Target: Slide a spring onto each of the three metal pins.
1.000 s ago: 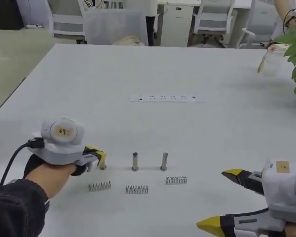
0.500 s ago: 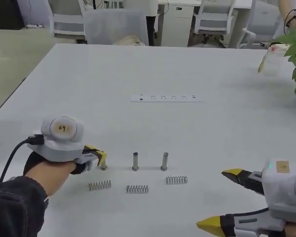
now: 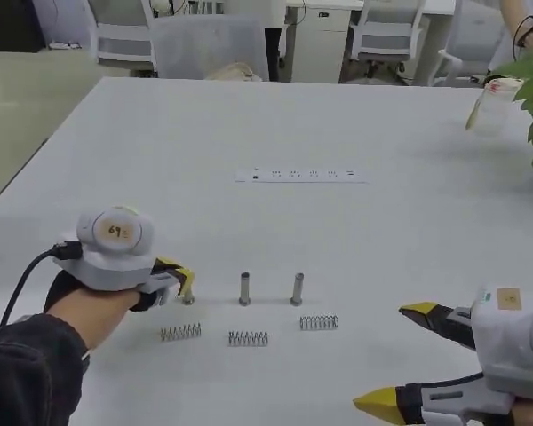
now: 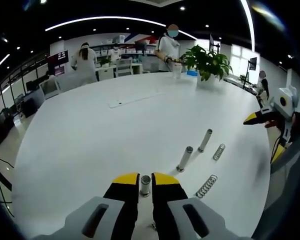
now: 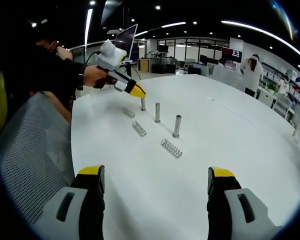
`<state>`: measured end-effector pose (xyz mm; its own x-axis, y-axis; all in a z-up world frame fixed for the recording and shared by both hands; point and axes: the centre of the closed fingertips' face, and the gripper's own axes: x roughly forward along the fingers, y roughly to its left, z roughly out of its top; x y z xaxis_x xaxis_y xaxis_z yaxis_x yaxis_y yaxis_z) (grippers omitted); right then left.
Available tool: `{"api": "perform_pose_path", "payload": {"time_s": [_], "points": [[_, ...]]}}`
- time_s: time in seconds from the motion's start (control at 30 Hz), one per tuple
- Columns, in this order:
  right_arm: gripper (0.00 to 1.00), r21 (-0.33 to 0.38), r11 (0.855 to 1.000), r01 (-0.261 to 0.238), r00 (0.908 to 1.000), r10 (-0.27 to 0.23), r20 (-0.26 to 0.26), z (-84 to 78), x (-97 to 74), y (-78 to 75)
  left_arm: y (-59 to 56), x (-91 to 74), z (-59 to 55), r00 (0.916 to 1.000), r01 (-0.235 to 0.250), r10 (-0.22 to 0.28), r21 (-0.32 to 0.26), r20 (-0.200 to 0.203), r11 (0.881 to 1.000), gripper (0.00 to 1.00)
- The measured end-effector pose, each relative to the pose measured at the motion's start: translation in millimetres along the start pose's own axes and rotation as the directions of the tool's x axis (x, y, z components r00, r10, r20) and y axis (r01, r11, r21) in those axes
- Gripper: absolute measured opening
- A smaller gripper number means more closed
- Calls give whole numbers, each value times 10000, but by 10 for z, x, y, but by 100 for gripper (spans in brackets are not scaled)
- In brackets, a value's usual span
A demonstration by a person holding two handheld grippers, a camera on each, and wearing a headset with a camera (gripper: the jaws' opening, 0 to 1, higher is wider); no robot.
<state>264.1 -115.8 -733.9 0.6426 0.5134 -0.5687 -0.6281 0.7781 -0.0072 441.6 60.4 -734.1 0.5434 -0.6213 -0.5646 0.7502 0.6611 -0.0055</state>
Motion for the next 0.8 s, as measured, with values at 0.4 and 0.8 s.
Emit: {"api": "perform_pose_path", "payload": {"time_s": [0.4, 0.8], "points": [[84, -53, 10000, -18, 10000, 18, 2, 17, -4, 5, -16, -34, 14, 9999, 27, -26, -24, 169, 10000, 12], [84, -146, 9999, -67, 10000, 66, -47, 26, -14, 7, -28, -59, 3, 9997, 35, -35, -9, 242, 10000, 17]]}}
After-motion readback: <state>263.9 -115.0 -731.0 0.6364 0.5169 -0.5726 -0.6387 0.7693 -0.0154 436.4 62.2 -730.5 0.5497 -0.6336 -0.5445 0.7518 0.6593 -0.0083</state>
